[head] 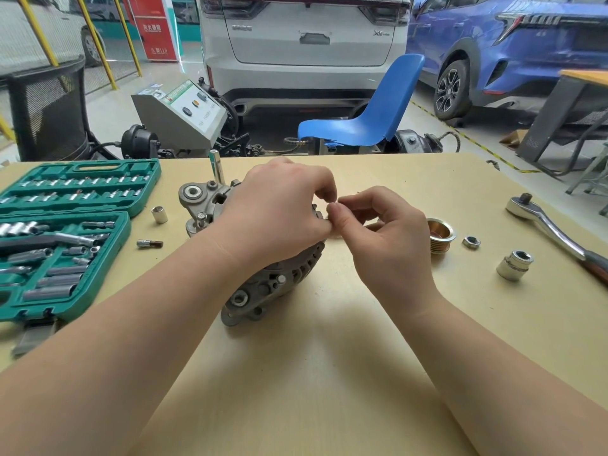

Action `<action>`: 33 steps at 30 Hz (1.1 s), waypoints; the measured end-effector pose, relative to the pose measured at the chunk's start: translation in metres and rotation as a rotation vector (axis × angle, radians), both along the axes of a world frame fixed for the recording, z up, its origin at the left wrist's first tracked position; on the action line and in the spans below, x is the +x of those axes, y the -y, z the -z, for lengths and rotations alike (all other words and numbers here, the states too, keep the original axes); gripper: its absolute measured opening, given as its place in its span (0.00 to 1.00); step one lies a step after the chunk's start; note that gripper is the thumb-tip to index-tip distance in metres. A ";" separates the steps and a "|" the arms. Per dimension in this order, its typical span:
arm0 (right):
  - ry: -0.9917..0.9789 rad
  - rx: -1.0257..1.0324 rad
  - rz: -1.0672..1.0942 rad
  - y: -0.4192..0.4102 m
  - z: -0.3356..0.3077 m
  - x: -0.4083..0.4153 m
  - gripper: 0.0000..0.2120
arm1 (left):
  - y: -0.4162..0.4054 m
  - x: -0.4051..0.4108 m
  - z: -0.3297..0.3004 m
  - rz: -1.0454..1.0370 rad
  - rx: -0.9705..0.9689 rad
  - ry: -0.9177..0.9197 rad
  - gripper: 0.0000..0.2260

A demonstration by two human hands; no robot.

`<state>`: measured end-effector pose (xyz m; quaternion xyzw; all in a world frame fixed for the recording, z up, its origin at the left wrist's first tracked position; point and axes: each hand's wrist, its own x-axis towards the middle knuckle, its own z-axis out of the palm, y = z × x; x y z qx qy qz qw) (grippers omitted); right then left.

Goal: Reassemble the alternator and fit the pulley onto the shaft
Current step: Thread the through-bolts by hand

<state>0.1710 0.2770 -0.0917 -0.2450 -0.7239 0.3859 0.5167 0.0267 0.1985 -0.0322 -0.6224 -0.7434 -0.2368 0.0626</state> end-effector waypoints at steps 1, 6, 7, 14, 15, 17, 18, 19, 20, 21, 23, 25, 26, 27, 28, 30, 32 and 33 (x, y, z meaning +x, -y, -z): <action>-0.005 -0.022 0.001 -0.001 0.000 0.000 0.03 | 0.000 0.000 0.000 -0.007 0.000 0.003 0.06; -0.007 0.011 -0.007 -0.001 0.000 0.001 0.04 | 0.001 -0.003 0.001 0.006 0.009 0.043 0.06; -0.002 0.038 -0.013 -0.001 0.000 0.002 0.05 | 0.000 -0.003 0.000 0.012 0.003 0.038 0.08; 0.050 0.117 0.032 0.000 0.001 0.001 0.03 | -0.001 -0.003 -0.001 0.011 -0.025 -0.001 0.09; 0.044 0.098 0.039 0.000 0.001 0.001 0.02 | 0.000 -0.003 -0.001 0.003 -0.021 0.001 0.08; 0.038 0.066 0.048 -0.002 0.001 0.000 0.03 | 0.000 -0.003 -0.001 -0.014 -0.015 0.008 0.06; 0.038 0.060 0.048 -0.002 0.001 0.001 0.04 | 0.000 -0.003 -0.001 -0.018 -0.016 0.012 0.06; 0.039 0.063 0.046 -0.002 0.001 0.001 0.05 | -0.001 -0.003 0.000 -0.015 -0.017 0.018 0.06; 0.040 0.074 0.043 -0.002 0.001 0.001 0.05 | 0.000 -0.002 -0.001 -0.008 -0.017 0.023 0.07; 0.042 0.092 0.037 -0.001 0.001 0.002 0.06 | 0.000 -0.002 -0.001 0.000 -0.019 0.025 0.08; 0.067 0.155 0.029 -0.001 0.001 0.002 0.06 | 0.000 -0.002 -0.002 0.011 -0.031 0.011 0.09; 0.093 0.200 0.037 -0.001 0.002 0.002 0.06 | 0.000 -0.001 -0.002 0.012 -0.046 -0.019 0.10; 0.096 0.206 0.044 -0.002 0.002 0.002 0.06 | 0.000 0.000 -0.001 0.010 -0.047 -0.033 0.11; 0.096 0.204 0.052 -0.002 0.002 0.001 0.06 | 0.000 0.000 -0.001 0.010 -0.041 -0.039 0.12; 0.096 0.194 0.062 -0.002 0.002 0.001 0.05 | 0.000 0.000 -0.001 0.010 -0.030 -0.035 0.13; 0.092 0.169 0.071 -0.002 0.003 0.000 0.03 | 0.000 0.000 0.000 0.012 -0.008 -0.014 0.11; 0.083 0.150 0.069 -0.001 0.003 -0.001 0.01 | 0.000 -0.002 -0.001 0.020 0.002 0.007 0.08; 0.078 0.143 0.068 -0.001 0.003 -0.001 0.01 | -0.001 -0.002 -0.001 0.024 -0.002 0.016 0.07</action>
